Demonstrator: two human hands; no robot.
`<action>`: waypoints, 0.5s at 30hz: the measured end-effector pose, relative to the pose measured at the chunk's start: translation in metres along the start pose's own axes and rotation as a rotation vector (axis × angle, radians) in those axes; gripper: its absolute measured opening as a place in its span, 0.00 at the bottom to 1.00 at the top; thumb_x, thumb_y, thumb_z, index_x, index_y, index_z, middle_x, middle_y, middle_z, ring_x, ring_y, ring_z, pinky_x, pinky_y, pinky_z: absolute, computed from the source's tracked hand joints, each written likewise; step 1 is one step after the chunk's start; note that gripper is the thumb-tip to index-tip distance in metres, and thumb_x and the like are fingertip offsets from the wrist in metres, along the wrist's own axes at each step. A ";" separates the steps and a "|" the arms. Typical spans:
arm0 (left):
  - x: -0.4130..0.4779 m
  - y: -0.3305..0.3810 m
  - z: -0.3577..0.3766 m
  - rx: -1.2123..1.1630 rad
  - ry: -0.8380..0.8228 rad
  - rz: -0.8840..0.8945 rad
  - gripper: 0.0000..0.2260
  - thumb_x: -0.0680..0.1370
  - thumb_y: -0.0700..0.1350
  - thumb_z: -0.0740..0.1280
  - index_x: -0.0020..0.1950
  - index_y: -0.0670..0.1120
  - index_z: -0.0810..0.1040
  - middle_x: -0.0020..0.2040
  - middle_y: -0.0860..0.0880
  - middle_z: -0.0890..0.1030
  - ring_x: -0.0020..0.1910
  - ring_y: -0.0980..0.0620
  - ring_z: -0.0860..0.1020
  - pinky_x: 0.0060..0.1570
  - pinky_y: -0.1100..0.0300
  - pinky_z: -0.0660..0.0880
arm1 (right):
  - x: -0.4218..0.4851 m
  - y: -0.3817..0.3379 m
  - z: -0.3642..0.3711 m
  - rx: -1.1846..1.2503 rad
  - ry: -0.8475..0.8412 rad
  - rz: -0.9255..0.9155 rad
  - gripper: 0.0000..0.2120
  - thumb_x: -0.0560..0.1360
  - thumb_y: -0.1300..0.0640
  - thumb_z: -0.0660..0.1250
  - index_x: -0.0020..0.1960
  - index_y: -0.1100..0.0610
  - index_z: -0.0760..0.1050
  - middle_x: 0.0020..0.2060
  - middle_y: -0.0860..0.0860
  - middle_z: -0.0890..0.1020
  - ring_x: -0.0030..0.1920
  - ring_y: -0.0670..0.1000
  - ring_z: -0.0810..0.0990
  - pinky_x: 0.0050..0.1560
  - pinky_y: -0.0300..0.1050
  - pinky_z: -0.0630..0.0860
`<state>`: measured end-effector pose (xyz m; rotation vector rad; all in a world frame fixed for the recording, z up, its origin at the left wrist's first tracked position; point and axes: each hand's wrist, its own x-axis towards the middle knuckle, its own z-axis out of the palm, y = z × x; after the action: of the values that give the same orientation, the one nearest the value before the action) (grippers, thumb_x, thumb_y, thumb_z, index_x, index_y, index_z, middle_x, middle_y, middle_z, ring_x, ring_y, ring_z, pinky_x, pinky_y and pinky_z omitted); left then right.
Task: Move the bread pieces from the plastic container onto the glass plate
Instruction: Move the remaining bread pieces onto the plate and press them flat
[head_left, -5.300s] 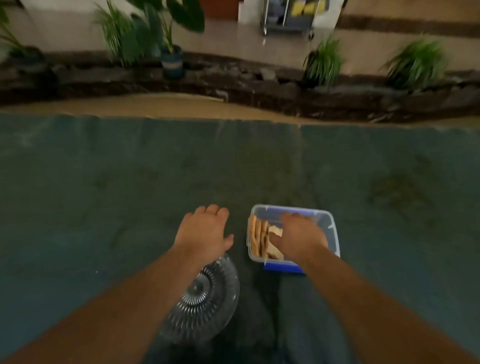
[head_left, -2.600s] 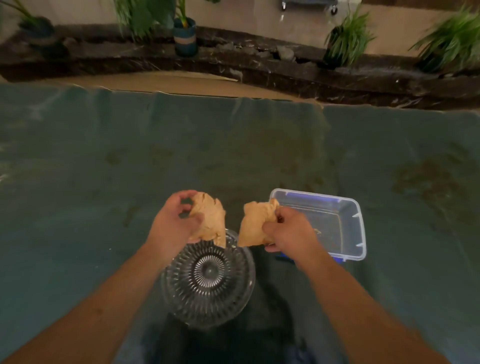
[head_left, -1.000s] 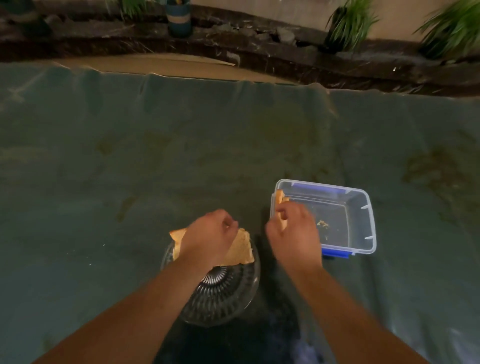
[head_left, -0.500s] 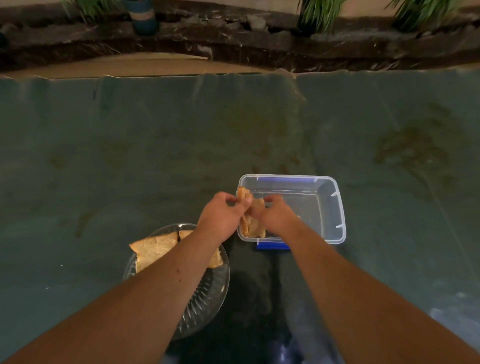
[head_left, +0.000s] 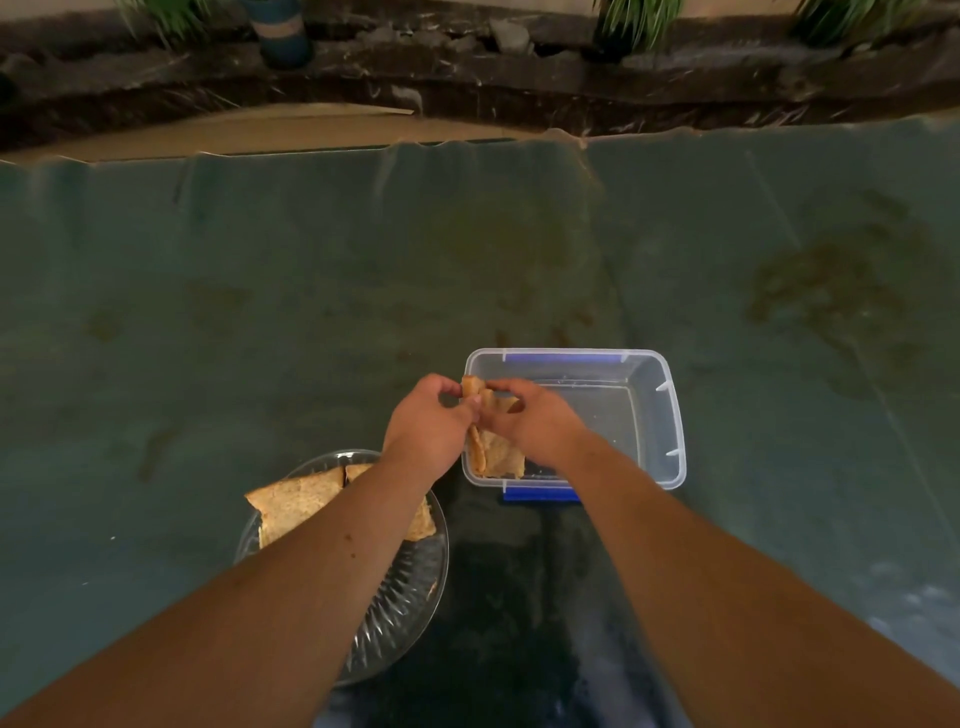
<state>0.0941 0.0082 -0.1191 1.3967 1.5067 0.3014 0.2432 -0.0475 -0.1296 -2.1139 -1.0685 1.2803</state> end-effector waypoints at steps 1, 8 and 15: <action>0.000 0.001 0.000 -0.003 -0.001 -0.001 0.07 0.78 0.54 0.74 0.48 0.58 0.76 0.45 0.49 0.85 0.43 0.48 0.85 0.46 0.41 0.85 | 0.001 0.000 0.000 -0.007 -0.003 -0.003 0.26 0.76 0.39 0.73 0.72 0.43 0.74 0.60 0.49 0.82 0.51 0.49 0.80 0.43 0.44 0.80; 0.001 0.005 0.001 0.113 0.024 0.049 0.08 0.77 0.55 0.74 0.49 0.60 0.75 0.43 0.54 0.83 0.37 0.54 0.83 0.34 0.54 0.81 | 0.001 0.001 0.002 -0.086 0.005 0.012 0.20 0.76 0.37 0.71 0.63 0.46 0.78 0.49 0.45 0.82 0.44 0.46 0.81 0.40 0.43 0.79; -0.002 0.007 0.004 0.099 0.043 0.050 0.05 0.79 0.51 0.72 0.53 0.57 0.77 0.46 0.55 0.82 0.41 0.54 0.82 0.34 0.59 0.75 | -0.003 0.004 -0.001 -0.083 0.037 0.045 0.15 0.73 0.41 0.77 0.50 0.42 0.73 0.43 0.46 0.82 0.41 0.48 0.82 0.36 0.43 0.80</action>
<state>0.1007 0.0067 -0.1146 1.5161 1.5412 0.2931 0.2446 -0.0518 -0.1304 -2.2262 -1.0815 1.2326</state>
